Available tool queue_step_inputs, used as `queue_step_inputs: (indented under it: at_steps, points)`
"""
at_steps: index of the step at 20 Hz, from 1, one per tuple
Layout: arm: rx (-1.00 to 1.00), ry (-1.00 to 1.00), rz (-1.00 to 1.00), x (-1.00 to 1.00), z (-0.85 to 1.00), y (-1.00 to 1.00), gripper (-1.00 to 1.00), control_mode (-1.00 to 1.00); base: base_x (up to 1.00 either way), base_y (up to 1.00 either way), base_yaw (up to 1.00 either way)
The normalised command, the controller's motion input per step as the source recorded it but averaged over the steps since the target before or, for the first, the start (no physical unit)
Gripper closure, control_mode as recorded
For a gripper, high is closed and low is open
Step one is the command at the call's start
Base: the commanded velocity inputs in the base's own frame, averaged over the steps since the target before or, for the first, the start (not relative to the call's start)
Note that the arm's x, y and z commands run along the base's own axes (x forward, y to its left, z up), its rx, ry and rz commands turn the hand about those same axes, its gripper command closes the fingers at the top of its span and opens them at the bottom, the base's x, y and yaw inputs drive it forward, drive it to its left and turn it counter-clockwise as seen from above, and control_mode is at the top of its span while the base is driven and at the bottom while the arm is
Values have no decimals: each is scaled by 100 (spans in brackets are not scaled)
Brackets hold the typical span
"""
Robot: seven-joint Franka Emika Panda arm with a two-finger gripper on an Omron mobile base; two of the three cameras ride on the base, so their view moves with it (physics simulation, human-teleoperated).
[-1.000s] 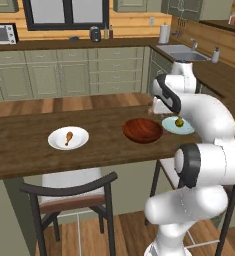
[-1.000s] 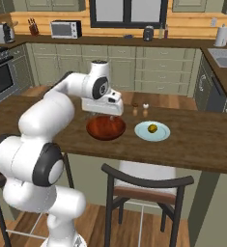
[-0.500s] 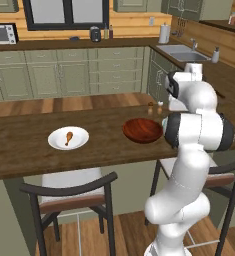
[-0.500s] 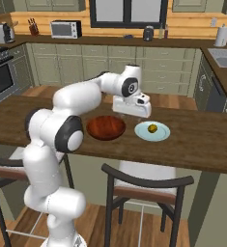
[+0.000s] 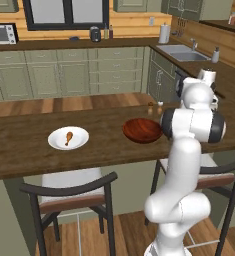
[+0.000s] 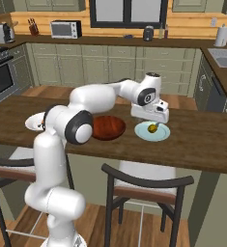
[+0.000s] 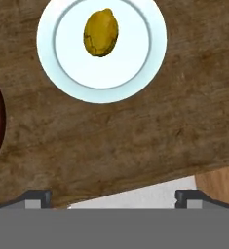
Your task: Pick the chicken drumstick and lemon from their plates and place them in the bowl. Then put the bowl in the fridge.
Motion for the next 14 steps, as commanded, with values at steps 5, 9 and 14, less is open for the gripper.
queue_step_inputs:
  at_steps: [5, 9, 14]
  points:
    - [-6, -22, -4, 53, -14, -2, -100, -100, 0, 0, 0]
    - [-16, -31, -5, 25, -19, 2, -100, -100, 0, 0, 0]
    - [-14, -24, -12, 12, -10, 0, -100, -100, 0, 0, 0]
